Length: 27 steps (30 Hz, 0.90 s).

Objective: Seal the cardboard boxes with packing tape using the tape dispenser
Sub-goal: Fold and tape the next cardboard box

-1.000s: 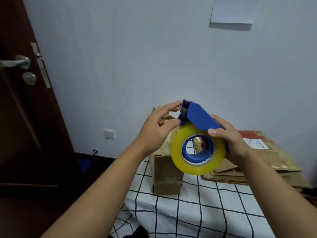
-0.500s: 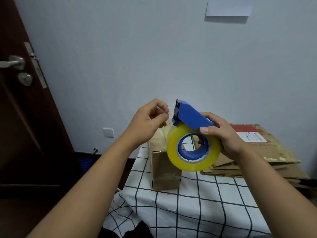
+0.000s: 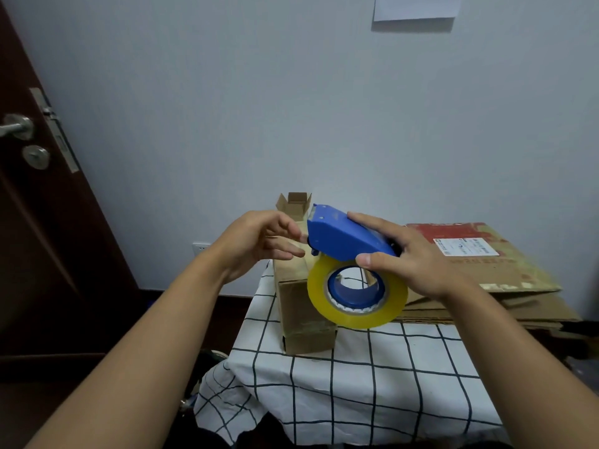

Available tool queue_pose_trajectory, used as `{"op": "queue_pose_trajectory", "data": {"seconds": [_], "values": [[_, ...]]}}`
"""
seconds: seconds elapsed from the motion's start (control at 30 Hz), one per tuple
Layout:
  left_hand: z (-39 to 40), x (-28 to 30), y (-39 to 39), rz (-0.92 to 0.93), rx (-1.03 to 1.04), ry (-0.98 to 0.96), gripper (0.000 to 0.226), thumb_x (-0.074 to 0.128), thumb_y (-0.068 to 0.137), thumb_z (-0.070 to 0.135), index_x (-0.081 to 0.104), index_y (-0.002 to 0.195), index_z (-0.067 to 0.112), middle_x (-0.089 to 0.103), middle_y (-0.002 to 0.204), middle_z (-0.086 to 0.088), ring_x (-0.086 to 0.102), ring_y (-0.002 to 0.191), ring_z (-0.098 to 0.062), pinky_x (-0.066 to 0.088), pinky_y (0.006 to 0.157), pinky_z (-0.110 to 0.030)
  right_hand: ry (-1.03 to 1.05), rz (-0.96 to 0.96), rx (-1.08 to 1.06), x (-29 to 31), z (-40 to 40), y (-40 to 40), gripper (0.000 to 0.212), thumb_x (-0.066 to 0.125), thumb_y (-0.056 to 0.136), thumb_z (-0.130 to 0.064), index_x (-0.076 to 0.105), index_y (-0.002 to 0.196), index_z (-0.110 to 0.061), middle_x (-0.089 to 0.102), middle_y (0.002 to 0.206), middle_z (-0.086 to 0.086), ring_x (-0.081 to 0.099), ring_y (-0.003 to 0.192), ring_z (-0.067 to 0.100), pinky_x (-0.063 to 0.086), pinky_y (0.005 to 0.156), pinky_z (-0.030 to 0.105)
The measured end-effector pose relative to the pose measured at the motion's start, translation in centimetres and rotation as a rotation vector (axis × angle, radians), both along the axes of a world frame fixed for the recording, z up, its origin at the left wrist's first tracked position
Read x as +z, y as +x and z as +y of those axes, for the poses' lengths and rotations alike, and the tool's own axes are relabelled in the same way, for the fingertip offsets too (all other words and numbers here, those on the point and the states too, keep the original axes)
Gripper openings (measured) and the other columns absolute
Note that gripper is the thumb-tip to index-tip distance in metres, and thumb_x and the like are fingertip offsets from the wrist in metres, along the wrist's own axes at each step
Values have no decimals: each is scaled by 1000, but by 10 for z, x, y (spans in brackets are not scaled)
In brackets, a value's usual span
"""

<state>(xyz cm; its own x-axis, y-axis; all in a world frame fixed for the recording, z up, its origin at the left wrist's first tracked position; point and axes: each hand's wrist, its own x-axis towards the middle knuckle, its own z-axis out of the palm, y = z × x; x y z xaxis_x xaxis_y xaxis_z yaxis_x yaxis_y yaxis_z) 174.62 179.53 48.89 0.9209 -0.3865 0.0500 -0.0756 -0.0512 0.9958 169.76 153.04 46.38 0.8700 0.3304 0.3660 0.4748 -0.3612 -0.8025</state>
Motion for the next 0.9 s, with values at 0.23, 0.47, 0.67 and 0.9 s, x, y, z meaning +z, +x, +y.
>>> {"op": "queue_pose_trajectory", "data": {"seconds": [0.23,0.47,0.67,0.9], "values": [[-15,8,4,82,96,134,19,67,86,-4,53,94,7,72,71,-12,72,67,-20,54,55,-20,-160,-63,7,8,-8,-3,63,68,74,-60,45,132,-66,54,122,-38,59,109,-4,49,79,10],[-22,9,12,73,59,317,26,59,91,-5,64,116,1,72,100,-19,69,80,-20,55,63,-21,-460,-180,-30,25,-14,1,64,63,81,-69,34,137,-68,57,116,-22,56,103,4,47,84,20],[-6,9,18,39,199,340,5,63,90,-5,68,91,-3,71,74,-13,66,58,-12,54,59,-18,-533,-132,-3,29,-20,12,61,67,84,-58,35,135,-67,57,115,-22,56,101,4,45,81,20],[28,-15,12,105,311,302,14,63,92,0,62,80,6,71,68,-6,60,53,-8,50,52,-17,-612,9,6,24,-40,23,62,73,83,-51,37,129,-73,49,110,-33,53,98,-3,40,76,14]]}}
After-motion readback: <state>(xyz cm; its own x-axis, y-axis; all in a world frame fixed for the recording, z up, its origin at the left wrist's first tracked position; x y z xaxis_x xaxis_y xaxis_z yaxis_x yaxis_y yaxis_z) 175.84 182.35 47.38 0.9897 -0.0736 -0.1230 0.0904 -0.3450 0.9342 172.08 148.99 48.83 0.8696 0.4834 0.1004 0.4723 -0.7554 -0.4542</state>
